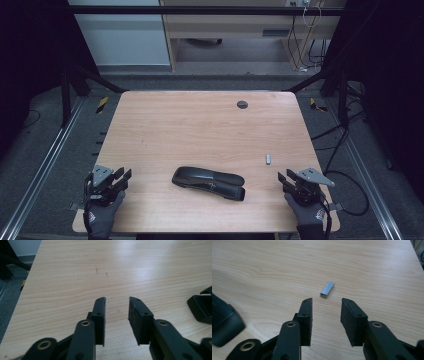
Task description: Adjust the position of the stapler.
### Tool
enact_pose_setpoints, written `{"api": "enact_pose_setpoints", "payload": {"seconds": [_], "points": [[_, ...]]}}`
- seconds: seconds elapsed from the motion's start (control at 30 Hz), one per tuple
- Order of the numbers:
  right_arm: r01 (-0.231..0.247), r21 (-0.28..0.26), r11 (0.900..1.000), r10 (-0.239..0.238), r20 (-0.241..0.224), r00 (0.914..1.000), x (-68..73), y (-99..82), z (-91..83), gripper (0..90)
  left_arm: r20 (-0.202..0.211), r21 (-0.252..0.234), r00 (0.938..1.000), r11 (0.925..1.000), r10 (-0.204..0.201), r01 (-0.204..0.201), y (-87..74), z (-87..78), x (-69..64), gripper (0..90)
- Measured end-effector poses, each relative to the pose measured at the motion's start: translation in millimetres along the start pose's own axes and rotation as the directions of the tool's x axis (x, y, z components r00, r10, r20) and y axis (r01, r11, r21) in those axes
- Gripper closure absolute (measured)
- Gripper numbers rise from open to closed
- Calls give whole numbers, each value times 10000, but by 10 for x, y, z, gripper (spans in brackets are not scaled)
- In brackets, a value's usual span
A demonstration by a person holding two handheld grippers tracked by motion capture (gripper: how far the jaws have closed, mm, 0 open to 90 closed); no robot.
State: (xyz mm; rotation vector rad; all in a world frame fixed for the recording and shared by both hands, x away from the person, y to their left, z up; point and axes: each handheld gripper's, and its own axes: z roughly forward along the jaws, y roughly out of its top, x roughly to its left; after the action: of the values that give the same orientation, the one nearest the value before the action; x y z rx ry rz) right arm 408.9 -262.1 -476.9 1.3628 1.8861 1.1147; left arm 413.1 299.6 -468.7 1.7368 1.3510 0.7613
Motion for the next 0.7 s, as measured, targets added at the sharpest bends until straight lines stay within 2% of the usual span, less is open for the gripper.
{"api": "enact_pose_setpoints", "payload": {"seconds": [0.33,0.43,0.47,0.7], "points": [[523,-108,9986,-530,-762,9957,241,56,-45,777,174,-99,9995,9996,268,-266,46,-70,-100,848],[626,-113,9980,-633,-847,9944,290,74,-47,797,201,-129,9992,9993,346,-344,62,-82,-120,888],[601,-100,9981,-608,-997,9932,340,81,-51,814,227,-155,9989,9991,401,-397,74,-88,-139,895],[921,-41,9957,-919,-1242,9880,440,90,-21,866,339,-185,9976,9980,611,-605,138,-73,-203,898]]}}
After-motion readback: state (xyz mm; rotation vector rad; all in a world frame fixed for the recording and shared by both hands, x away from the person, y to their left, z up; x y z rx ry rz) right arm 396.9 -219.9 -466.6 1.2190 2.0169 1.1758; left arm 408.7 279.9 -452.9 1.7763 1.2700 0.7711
